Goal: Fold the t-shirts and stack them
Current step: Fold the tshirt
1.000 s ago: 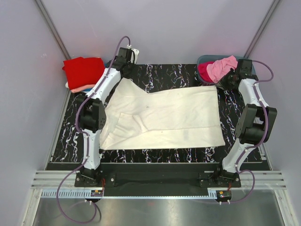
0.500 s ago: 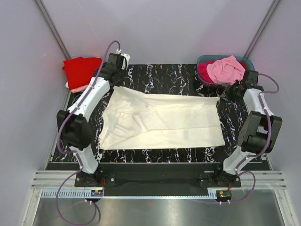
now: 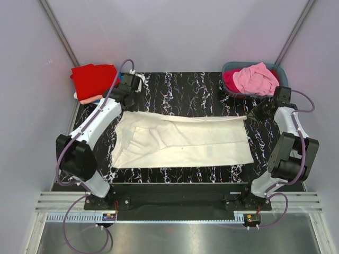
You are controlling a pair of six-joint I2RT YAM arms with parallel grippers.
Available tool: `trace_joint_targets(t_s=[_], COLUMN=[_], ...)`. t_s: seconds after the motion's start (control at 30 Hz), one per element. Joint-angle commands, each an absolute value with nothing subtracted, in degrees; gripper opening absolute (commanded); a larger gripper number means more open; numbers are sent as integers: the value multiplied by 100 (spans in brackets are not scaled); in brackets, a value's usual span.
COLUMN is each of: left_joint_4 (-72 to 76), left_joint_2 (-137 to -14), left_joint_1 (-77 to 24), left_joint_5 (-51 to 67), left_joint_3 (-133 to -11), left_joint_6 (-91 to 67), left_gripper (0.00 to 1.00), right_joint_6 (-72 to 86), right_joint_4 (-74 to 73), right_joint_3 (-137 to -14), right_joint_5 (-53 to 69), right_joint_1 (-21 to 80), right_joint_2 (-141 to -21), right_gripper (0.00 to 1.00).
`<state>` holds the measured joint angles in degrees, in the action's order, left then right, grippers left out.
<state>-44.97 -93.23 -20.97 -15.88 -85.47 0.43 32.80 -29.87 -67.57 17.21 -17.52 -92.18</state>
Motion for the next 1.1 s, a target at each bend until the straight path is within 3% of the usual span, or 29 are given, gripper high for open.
trace_joint_targets(t_s=[0.0, 0.43, 0.63, 0.7, 0.87, 1.0, 1.07], left_joint_4=[-4640, -4913, -4711, -4720, -5281, -5370, -5222], left_joint_2=[-8842, -8122, -7586, -7428, -7400, -7121, -6918], left_joint_1=[-2232, -2382, -2461, -2470, -2470, -2470, -2470], left_joint_5=[-1898, -1802, -1038, -984, -1590, -1354, -1074], left_joint_3=[-8255, -7032, -5899, -5609, -5792, -5898, -5740], left_joint_6=[-342, -1678, -2627, -2847, -2953, -3102, -3286], left_gripper=[0, 0, 5, 9, 18, 30, 32], right_joint_6=[3138, 3190, 3305, 3305, 3392, 3384, 3366], right_joint_4=[-3006, -3076, -3111, -3085, -2944, -3006, -2805], right_joint_3=[-6689, -6223, -6126, -6004, -5502, -5484, -5467], right_joint_5=[1758, 1389, 1108, 1177, 1047, 993, 1299], right_joint_1=[-1784, -1819, -1863, -1881, -1898, -1898, -1890], right_joint_2=[-8807, -8622, -9140, -9220, -8667, -8245, -8070], right_gripper=[0, 0, 2, 10, 93, 92, 84])
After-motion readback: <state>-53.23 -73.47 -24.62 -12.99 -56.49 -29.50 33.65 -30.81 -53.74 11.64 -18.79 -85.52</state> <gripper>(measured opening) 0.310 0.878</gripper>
